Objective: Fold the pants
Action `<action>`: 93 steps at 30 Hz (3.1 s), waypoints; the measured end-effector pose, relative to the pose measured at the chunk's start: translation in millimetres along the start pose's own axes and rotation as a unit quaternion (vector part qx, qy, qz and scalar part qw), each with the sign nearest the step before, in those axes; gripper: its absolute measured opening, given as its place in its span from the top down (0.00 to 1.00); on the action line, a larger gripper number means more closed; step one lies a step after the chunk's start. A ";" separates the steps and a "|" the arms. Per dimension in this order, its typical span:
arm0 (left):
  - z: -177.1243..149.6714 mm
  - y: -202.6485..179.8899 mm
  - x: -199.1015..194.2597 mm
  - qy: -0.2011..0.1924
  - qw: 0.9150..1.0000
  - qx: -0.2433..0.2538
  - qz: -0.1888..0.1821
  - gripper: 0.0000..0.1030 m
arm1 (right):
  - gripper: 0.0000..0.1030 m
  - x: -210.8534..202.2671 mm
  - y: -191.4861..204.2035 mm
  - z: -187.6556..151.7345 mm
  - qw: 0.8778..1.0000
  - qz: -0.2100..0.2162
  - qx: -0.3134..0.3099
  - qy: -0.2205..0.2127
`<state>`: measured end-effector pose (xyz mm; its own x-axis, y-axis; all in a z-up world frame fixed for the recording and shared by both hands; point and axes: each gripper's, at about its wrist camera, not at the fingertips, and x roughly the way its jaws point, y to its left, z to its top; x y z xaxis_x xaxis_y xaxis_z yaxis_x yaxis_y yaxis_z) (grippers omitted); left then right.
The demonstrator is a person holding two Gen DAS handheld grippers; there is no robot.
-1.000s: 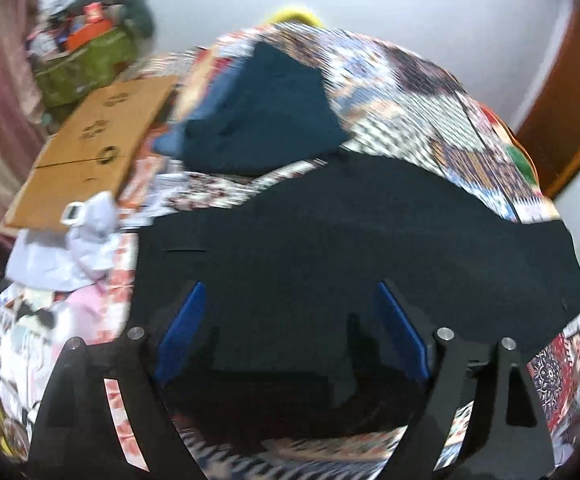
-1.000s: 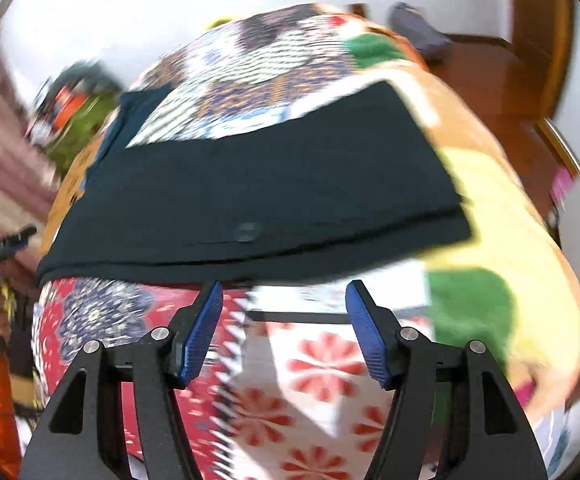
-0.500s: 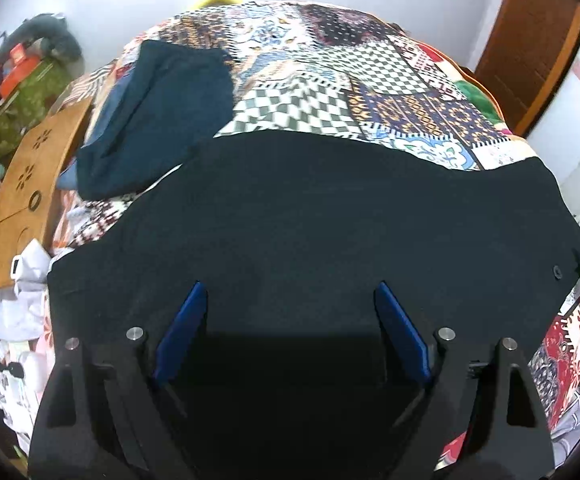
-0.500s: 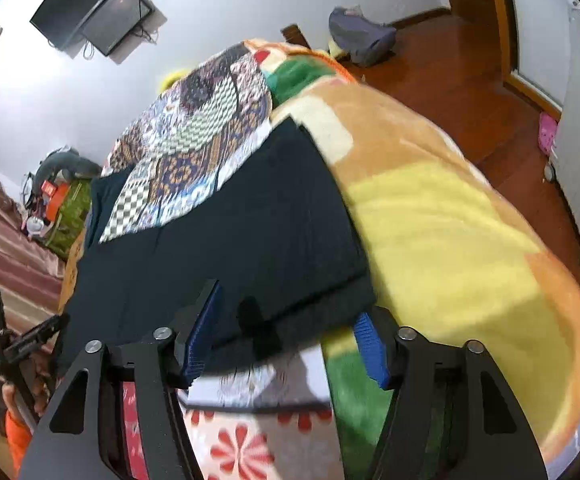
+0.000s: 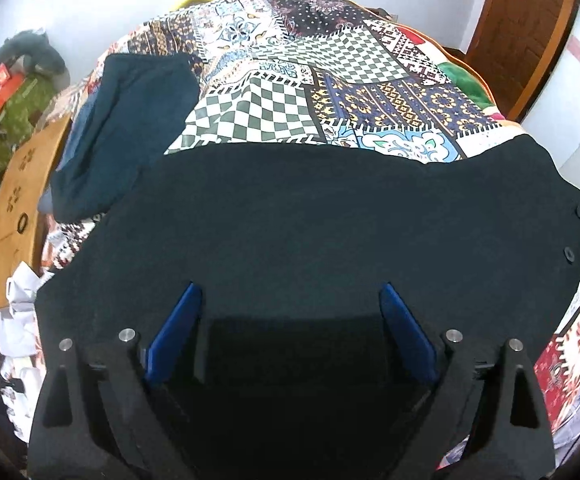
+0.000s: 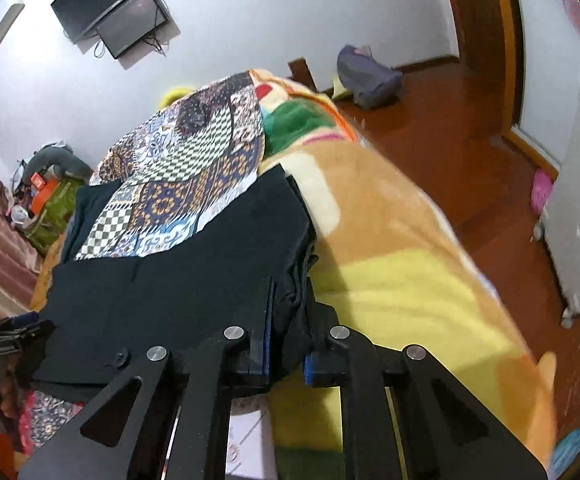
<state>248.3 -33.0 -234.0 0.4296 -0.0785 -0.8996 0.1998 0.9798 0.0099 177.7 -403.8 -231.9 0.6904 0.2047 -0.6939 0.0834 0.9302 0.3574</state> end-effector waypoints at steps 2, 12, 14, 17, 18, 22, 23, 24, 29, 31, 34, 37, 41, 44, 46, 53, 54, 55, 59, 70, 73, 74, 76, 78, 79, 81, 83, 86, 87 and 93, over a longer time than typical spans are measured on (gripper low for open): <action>2.7 -3.3 1.9 -0.001 1.000 0.001 0.005 0.11 | 0.91 1.1 -1.4 6.6 1.000 -0.006 0.006 -0.007; 1.3 6.9 -32.5 -0.052 0.998 -0.020 0.000 0.11 | 0.91 -24.7 28.8 40.8 0.999 0.021 -0.018 -0.039; -0.2 12.8 -46.5 -0.072 0.997 -0.026 0.000 0.11 | 0.91 -31.5 44.3 49.6 0.998 0.033 -0.026 -0.053; -4.1 24.1 -68.2 -0.099 0.994 -0.038 -0.001 0.10 | 0.91 -40.3 71.4 62.5 0.995 0.053 -0.047 -0.072; -5.8 28.0 -74.4 -0.106 0.993 -0.042 -0.002 0.10 | 0.91 -42.9 82.0 66.6 0.994 0.061 -0.054 -0.078; -12.5 44.4 -96.6 -0.132 0.990 -0.057 0.000 0.10 | 0.91 -43.1 122.7 80.3 0.989 0.088 -0.082 -0.091; -14.2 47.7 -100.5 -0.136 0.989 -0.060 0.000 0.10 | 0.91 -41.4 132.5 83.5 0.987 0.094 -0.088 -0.092; -16.2 51.5 -104.1 -0.141 0.988 -0.063 0.000 0.10 | 0.91 -39.9 143.9 87.3 0.986 0.102 -0.094 -0.093; -31.6 74.1 -123.5 -0.163 0.983 -0.086 0.008 0.09 | 0.91 -24.7 198.1 99.9 0.979 0.143 -0.120 -0.088; -37.7 81.7 -127.5 -0.166 0.981 -0.095 0.008 0.09 | 0.91 -14.3 225.3 99.2 0.975 0.160 -0.135 -0.079; -47.7 93.9 -132.1 -0.167 0.980 -0.111 0.011 0.08 | 0.91 2.3 258.1 86.7 0.969 0.183 -0.157 -0.057; -57.7 104.7 -135.5 -0.166 0.978 -0.123 0.019 0.08 | 0.91 23.8 292.0 62.4 0.961 0.205 -0.186 -0.022; -72.5 115.6 -137.4 -0.162 0.977 -0.132 0.035 0.08 | 0.91 55.3 324.8 14.1 0.945 0.225 -0.232 0.043; -82.0 120.7 -136.7 -0.157 0.977 -0.136 0.039 0.08 | 0.91 71.6 336.9 -18.5 0.933 0.230 -0.263 0.086; -86.5 123.3 -134.9 -0.154 0.978 -0.137 0.041 0.08 | 0.91 82.3 339.3 -42.5 0.922 0.230 -0.288 0.116; -88.3 123.6 -122.5 -0.136 0.980 -0.139 0.039 0.08 | 0.72 93.0 336.0 -77.6 0.900 0.221 -0.332 0.176; -87.2 122.3 -122.0 -0.135 0.980 -0.138 0.038 0.08 | 0.64 90.4 333.4 -76.9 0.898 0.224 -0.333 0.180; -85.0 120.4 -121.4 -0.135 0.981 -0.135 0.038 0.08 | 0.61 86.0 331.8 -76.2 0.898 0.225 -0.332 0.179; -73.7 112.2 -122.3 -0.137 0.983 -0.120 0.036 0.08 | 0.57 68.1 319.8 -67.1 0.901 0.222 -0.331 0.170; -16.4 82.7 -121.1 -0.146 0.987 -0.070 -0.001 0.04 | 0.53 29.7 283.3 10.9 0.928 0.195 -0.311 0.057; 3.5 71.6 -113.4 -0.142 0.989 -0.050 -0.005 0.03 | 0.50 33.2 275.4 23.8 0.933 0.183 -0.308 0.040; 8.2 68.7 -110.6 -0.140 0.989 -0.044 -0.004 0.03 | 0.48 37.0 273.2 27.6 0.935 0.178 -0.306 0.037; 18.2 62.8 -101.5 -0.134 0.991 -0.032 -0.001 0.02 | 0.47 42.7 267.4 32.1 0.936 0.175 -0.301 0.038; 26.7 57.4 -88.1 -0.119 0.993 -0.022 -0.003 0.02 | 0.47 52.5 262.7 33.8 0.937 0.171 -0.300 0.045; 31.0 54.6 -78.1 -0.108 0.994 -0.017 -0.008 0.02 | 0.47 58.0 261.1 33.6 0.938 0.168 -0.300 0.049; 35.4 50.9 -62.7 -0.089 0.996 -0.013 -0.011 0.02 | 0.47 71.0 257.2 30.9 0.938 0.164 -0.301 0.061; 38.7 47.6 -43.2 -0.065 0.998 -0.009 -0.012 0.02 | 0.47 84.2 251.8 26.2 0.937 0.160 -0.301 0.079; 38.6 46.2 -17.3 -0.032 0.999 -0.008 -0.013 0.02 | 0.47 111.8 247.5 16.8 0.934 0.154 -0.302 0.116; 37.8 46.5 -7.8 -0.019 1.000 -0.009 -0.013 0.02 | 0.47 117.9 245.2 13.9 0.933 0.152 -0.300 0.126; 23.4 52.6 27.1 0.038 0.999 -0.010 -0.006 0.02 | 0.47 145.3 226.3 -7.9 0.926 0.141 -0.292 0.193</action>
<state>291.1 12.1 -247.7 0.3582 -0.0770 -0.9305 0.1866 0.9824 -0.0095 291.3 -161.2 -256.9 0.3075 0.4528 -0.8369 -0.5420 0.8063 0.2371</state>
